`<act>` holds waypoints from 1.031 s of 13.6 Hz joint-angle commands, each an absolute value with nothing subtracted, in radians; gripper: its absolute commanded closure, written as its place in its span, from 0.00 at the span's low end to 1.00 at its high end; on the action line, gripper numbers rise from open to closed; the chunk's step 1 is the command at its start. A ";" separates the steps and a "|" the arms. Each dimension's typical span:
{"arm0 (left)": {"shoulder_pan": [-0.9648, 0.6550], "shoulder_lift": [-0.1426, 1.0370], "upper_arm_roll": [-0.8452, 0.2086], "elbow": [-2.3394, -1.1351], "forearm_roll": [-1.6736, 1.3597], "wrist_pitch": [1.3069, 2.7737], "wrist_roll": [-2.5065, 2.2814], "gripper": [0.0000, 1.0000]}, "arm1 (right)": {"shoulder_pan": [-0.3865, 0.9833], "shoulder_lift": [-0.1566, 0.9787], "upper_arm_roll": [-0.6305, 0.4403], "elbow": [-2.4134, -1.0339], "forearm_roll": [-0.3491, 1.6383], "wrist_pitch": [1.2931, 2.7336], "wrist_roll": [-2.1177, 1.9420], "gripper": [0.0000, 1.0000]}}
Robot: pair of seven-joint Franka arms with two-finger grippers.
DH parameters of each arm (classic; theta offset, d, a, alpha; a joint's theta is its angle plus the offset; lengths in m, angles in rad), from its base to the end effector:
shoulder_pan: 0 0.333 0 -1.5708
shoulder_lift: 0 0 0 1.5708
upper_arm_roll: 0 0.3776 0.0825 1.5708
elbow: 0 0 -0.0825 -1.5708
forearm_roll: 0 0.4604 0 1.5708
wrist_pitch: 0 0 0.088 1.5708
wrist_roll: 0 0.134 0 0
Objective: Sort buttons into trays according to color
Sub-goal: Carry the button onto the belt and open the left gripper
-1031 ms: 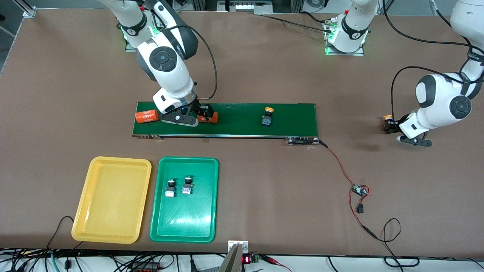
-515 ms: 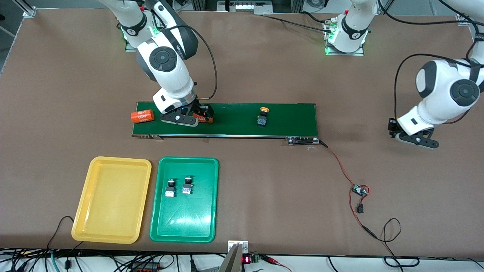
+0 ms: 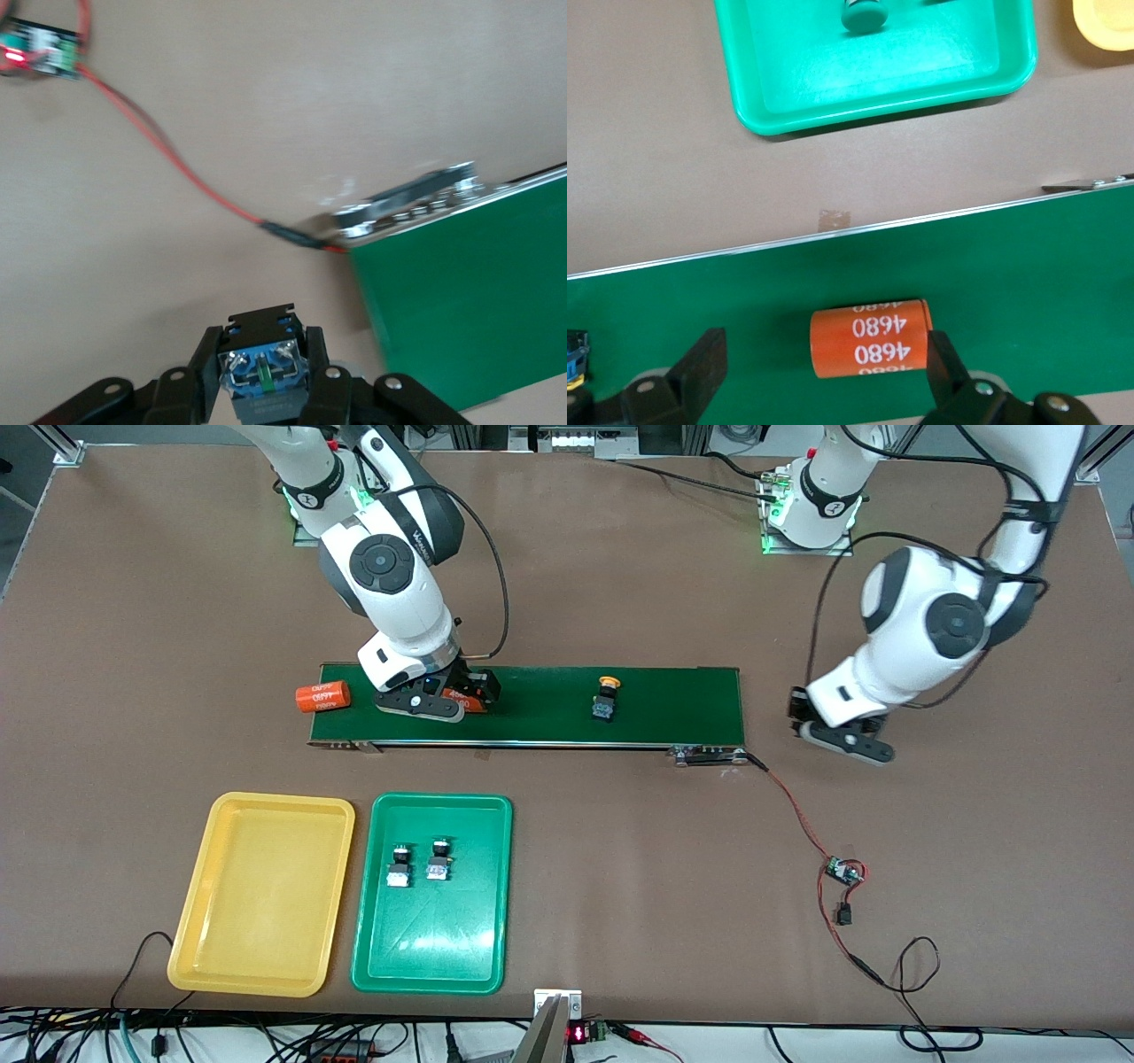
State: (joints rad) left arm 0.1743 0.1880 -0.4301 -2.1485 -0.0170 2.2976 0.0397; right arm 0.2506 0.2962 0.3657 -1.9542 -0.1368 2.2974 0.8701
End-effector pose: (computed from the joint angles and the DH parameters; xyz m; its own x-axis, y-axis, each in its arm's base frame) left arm 0.6040 -0.1569 0.3022 0.9611 -0.2755 -0.0194 -0.2727 -0.9578 0.0912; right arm 0.5748 0.3884 0.3278 0.9817 -0.1844 0.0478 -0.1820 -0.9820 -0.0510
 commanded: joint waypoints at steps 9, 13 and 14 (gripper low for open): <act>-0.054 0.385 -0.417 -2.005 -0.038 2.335 -0.226 0.99 | 0.242 0.296 0.373 -1.945 -0.156 2.290 0.885 0.00; -0.057 0.406 -0.417 -2.005 -0.035 2.338 -0.222 0.96 | 0.242 0.296 0.373 -1.945 -0.156 2.290 0.885 0.00; -0.057 0.419 -0.417 -2.005 -0.035 2.348 -0.222 0.84 | 0.242 0.296 0.373 -1.945 -0.156 2.290 0.885 0.00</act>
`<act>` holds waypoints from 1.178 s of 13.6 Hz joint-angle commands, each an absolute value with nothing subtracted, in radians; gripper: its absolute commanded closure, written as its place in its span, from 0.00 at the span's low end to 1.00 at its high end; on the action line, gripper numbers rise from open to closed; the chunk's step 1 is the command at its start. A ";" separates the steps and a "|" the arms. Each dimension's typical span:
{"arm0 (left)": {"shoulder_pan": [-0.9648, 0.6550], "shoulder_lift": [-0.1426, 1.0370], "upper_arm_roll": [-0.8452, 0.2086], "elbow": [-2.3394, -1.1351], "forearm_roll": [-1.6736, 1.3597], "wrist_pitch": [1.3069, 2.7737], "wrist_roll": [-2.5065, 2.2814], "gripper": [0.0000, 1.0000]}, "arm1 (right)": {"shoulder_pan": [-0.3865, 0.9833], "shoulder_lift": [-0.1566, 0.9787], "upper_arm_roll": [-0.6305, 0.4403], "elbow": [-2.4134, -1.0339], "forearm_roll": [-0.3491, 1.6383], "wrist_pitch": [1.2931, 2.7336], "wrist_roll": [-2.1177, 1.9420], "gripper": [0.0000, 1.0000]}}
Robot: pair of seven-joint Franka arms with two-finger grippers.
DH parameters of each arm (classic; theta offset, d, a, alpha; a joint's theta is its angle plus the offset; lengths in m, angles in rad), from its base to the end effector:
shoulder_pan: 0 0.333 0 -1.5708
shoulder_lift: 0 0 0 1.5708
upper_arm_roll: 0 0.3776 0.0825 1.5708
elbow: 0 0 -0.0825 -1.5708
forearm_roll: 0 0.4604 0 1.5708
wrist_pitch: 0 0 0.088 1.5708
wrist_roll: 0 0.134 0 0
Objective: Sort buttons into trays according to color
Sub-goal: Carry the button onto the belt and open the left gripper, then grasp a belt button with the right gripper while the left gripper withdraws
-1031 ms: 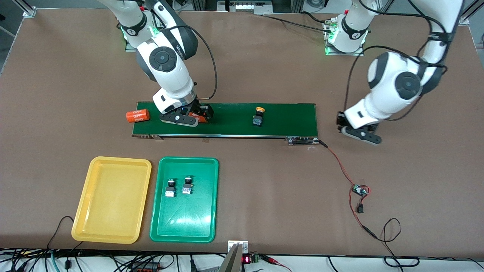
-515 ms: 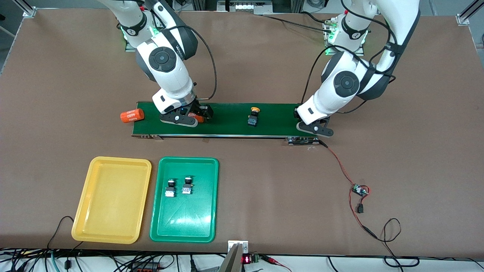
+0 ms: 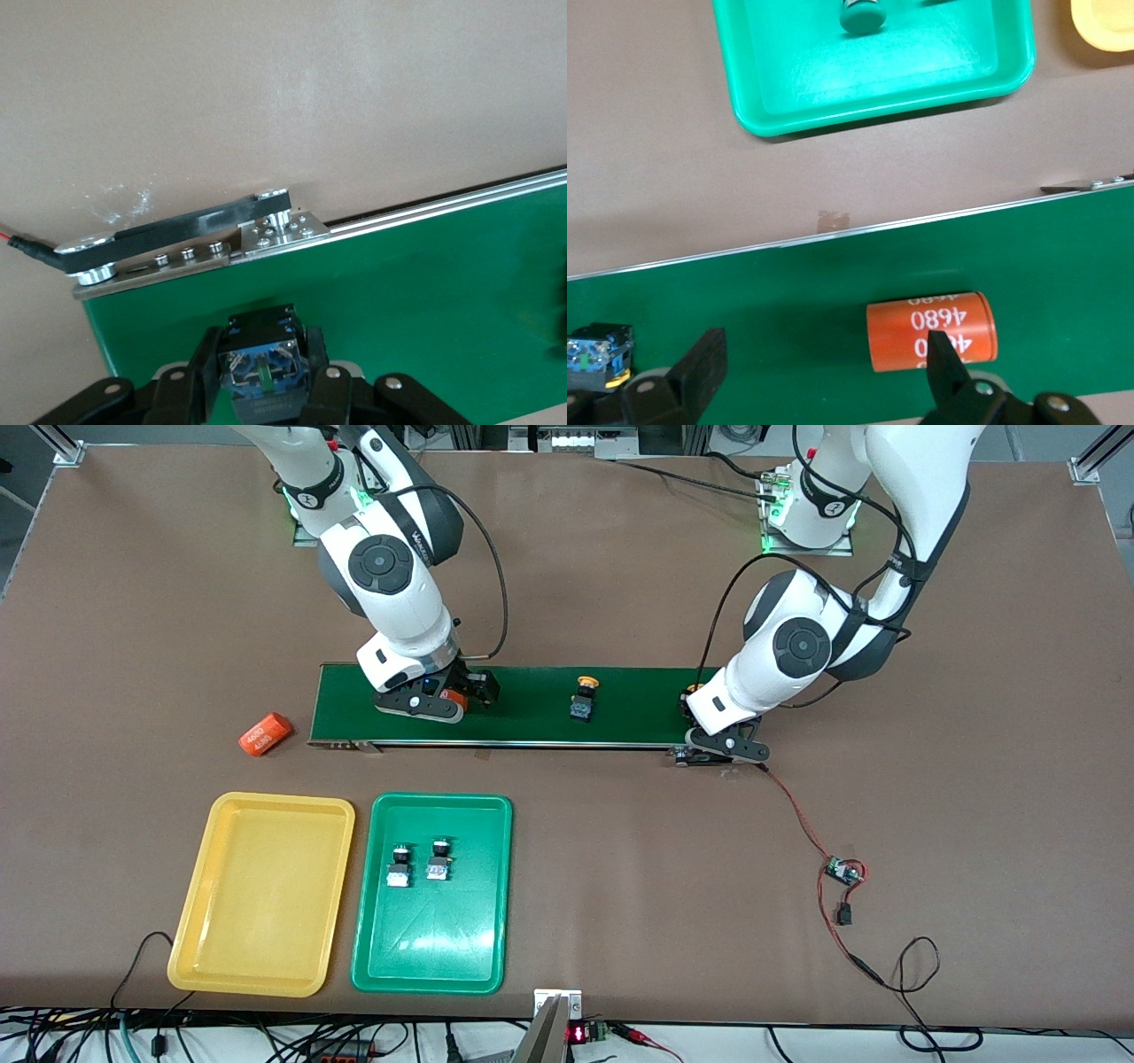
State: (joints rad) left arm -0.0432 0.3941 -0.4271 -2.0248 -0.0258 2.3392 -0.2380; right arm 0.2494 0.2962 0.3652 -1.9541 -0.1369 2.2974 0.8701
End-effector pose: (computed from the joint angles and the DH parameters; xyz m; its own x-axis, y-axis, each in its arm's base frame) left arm 0.5974 -0.2993 0.2415 0.9769 -0.1937 -0.0900 -0.1778 -0.9710 0.1597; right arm 0.5755 0.3875 0.3278 0.9814 -0.1860 0.0479 -0.1836 -0.9817 -0.0508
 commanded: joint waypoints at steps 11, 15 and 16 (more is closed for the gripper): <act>-0.029 0.272 -0.345 -1.930 -0.049 2.202 -0.230 0.00 | 0.291 0.304 0.374 -1.944 -0.152 2.296 0.899 0.00; -0.029 0.261 -0.233 -1.725 -0.046 1.907 -0.230 0.00 | 0.325 0.356 0.374 -1.901 -0.150 2.299 0.899 0.00; -0.028 0.250 -0.215 -1.692 -0.041 1.854 -0.232 0.00 | 0.330 0.373 0.374 -1.884 -0.149 2.299 0.900 0.00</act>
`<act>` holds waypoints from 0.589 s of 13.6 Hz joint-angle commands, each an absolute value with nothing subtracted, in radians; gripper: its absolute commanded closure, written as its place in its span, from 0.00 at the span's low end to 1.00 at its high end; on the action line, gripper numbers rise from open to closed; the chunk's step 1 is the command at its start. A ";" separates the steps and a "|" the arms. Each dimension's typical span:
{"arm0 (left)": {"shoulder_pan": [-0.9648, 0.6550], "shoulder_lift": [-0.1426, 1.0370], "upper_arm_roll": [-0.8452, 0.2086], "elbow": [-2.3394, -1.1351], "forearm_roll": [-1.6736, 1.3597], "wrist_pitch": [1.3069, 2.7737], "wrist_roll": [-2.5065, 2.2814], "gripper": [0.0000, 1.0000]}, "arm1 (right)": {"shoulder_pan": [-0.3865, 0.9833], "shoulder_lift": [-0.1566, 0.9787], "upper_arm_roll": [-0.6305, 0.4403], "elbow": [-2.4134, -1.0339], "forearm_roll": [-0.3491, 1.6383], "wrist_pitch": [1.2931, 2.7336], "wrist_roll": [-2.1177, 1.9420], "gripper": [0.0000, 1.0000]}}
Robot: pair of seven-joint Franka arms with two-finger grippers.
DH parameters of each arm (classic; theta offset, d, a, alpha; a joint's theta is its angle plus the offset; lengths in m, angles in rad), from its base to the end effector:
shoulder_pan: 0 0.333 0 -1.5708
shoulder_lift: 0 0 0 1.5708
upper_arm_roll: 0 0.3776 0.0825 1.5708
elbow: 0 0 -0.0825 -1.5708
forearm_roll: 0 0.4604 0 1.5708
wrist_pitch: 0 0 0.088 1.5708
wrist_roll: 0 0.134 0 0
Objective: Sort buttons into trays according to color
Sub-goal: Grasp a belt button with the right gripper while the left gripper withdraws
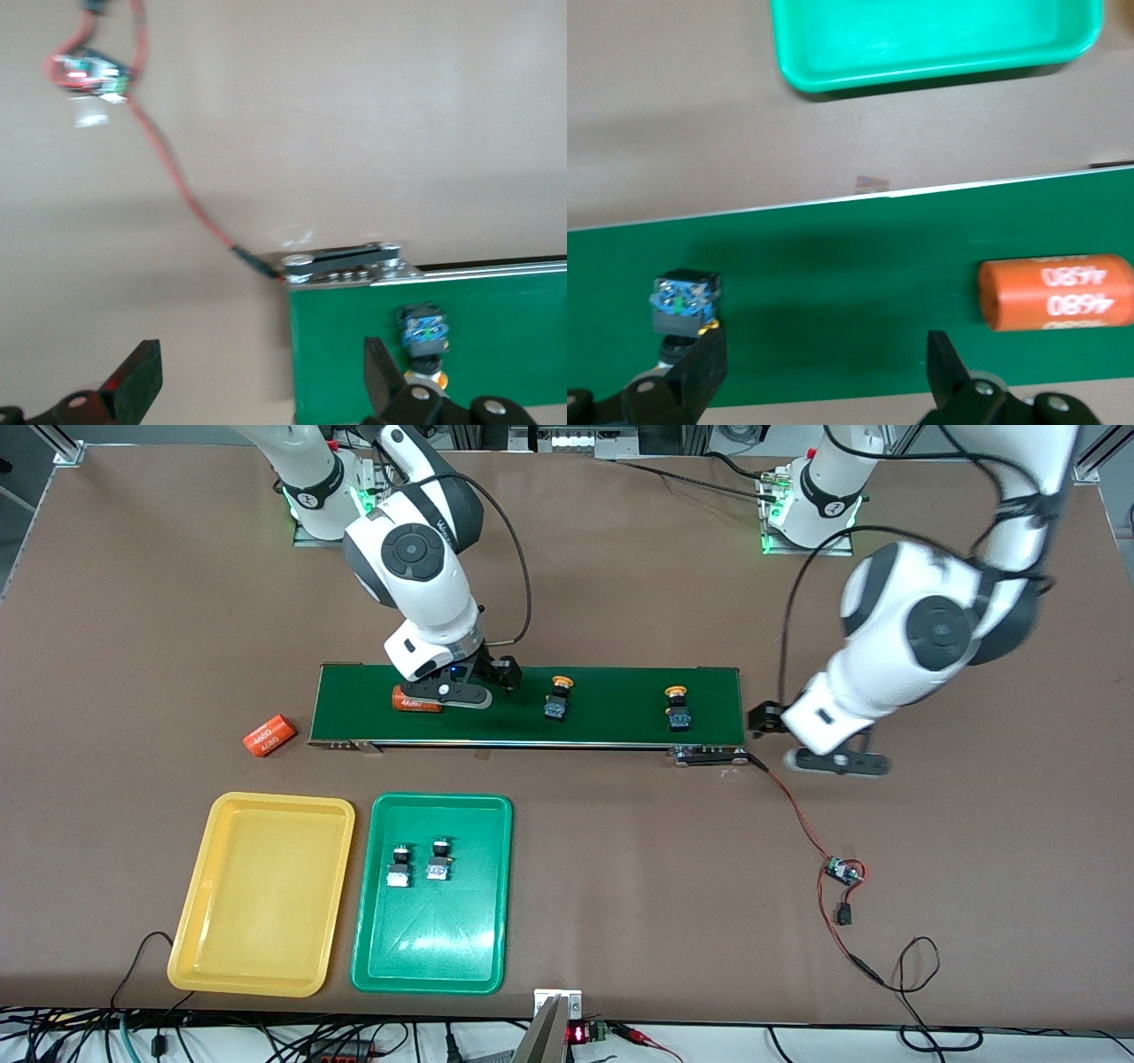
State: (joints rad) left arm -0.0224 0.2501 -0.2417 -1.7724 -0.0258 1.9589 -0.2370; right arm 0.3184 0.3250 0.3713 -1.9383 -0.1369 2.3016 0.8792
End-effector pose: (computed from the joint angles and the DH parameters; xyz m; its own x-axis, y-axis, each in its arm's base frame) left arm 0.6800 -0.1759 0.4173 0.9971 -0.0136 -0.0749 -0.0086 -0.9977 0.0667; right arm 0.5499 0.4324 0.3178 0.9918 -0.1231 0.0343 -0.1211 -0.9911 -0.0551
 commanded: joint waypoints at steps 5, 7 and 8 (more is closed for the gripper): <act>0.009 0.175 -0.040 -1.587 -0.047 1.737 -0.222 0.00 | 0.362 0.445 0.373 -1.815 -0.166 2.301 0.973 0.00; 0.031 0.186 -0.025 -1.456 -0.040 1.575 -0.204 0.00 | 0.361 0.459 0.373 -1.810 -0.192 2.301 0.974 0.00; 0.031 0.198 -0.025 -1.421 -0.035 1.547 -0.166 0.00 | 0.362 0.463 0.373 -1.809 -0.192 2.301 0.974 0.00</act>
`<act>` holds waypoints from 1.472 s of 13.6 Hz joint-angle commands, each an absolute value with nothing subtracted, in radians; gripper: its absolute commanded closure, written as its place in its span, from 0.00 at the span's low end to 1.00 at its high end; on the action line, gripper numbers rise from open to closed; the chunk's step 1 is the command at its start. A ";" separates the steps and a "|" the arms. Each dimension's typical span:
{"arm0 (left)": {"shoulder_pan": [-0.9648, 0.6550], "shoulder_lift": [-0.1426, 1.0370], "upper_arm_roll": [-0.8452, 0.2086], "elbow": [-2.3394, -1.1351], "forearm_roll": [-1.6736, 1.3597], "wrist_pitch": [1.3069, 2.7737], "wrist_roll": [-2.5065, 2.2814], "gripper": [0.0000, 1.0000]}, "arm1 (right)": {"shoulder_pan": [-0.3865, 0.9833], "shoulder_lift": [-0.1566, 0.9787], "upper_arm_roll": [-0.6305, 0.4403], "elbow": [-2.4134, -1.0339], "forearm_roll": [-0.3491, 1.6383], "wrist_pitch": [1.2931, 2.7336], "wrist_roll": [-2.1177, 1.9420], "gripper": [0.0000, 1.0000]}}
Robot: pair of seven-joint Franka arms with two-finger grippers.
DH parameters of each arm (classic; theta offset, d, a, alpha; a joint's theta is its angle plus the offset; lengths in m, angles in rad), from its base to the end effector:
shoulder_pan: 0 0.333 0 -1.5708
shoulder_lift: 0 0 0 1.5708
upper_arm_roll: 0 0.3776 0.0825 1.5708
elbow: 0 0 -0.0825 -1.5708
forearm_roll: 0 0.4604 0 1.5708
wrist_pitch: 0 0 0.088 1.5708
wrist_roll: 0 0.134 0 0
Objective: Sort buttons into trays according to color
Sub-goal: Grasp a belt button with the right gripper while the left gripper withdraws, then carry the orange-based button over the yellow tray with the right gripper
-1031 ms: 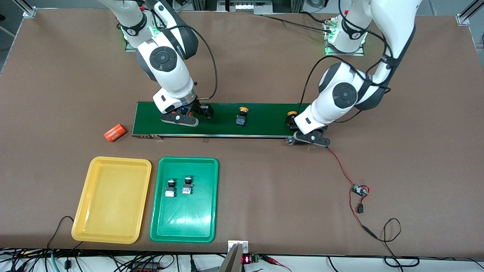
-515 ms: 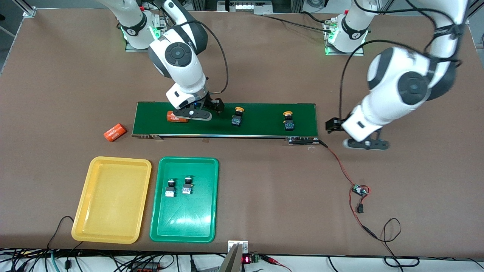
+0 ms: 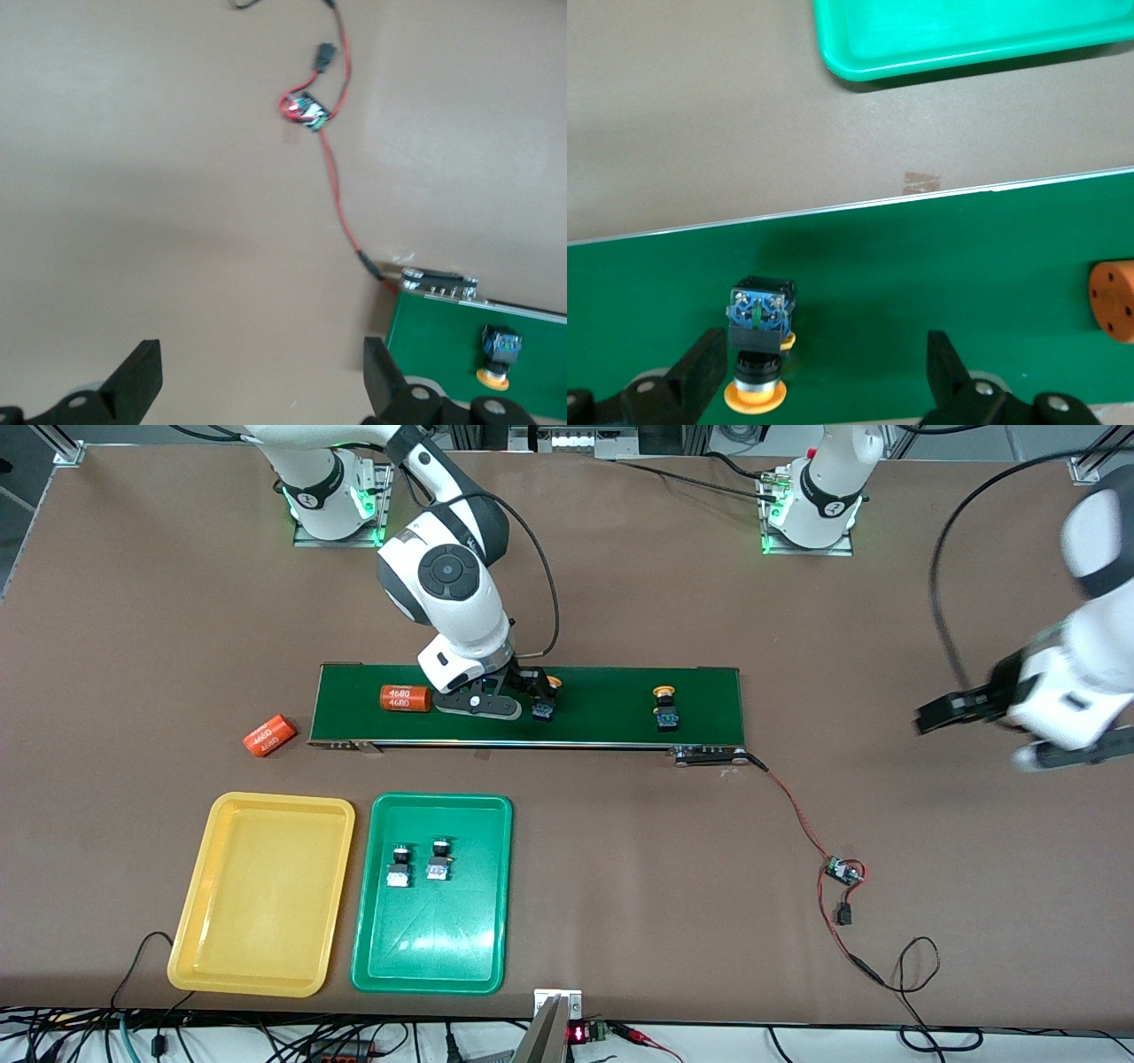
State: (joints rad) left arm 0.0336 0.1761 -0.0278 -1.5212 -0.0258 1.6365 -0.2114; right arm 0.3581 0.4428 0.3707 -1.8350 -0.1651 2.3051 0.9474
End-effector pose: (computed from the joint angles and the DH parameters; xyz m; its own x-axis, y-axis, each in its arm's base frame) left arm 0.6942 0.0022 0.5751 0.9739 0.2172 -0.0658 0.2187 -0.9756 0.0170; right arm 0.5629 0.4701 0.2904 0.9888 -0.1488 0.0151 -0.1474 -0.9868 -0.0671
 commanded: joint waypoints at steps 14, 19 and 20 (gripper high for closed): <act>0.058 0.198 -0.025 -1.454 -0.032 1.582 -0.052 0.00 | 0.376 0.532 0.377 -1.789 -0.192 2.278 0.951 0.05; 0.049 0.180 -0.038 -1.414 0.029 1.551 -0.049 0.00 | 0.377 0.563 0.377 -1.790 -0.195 2.270 0.956 0.07; 0.051 0.172 -0.037 -1.414 0.028 1.546 -0.046 0.00 | 0.376 0.569 0.376 -1.790 -0.195 2.270 0.956 0.08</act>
State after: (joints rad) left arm 0.0481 0.1882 -0.0334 -1.4290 0.0041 1.5742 -0.0713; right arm 0.3783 0.5582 0.3698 -1.7992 -0.1783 2.2825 0.9468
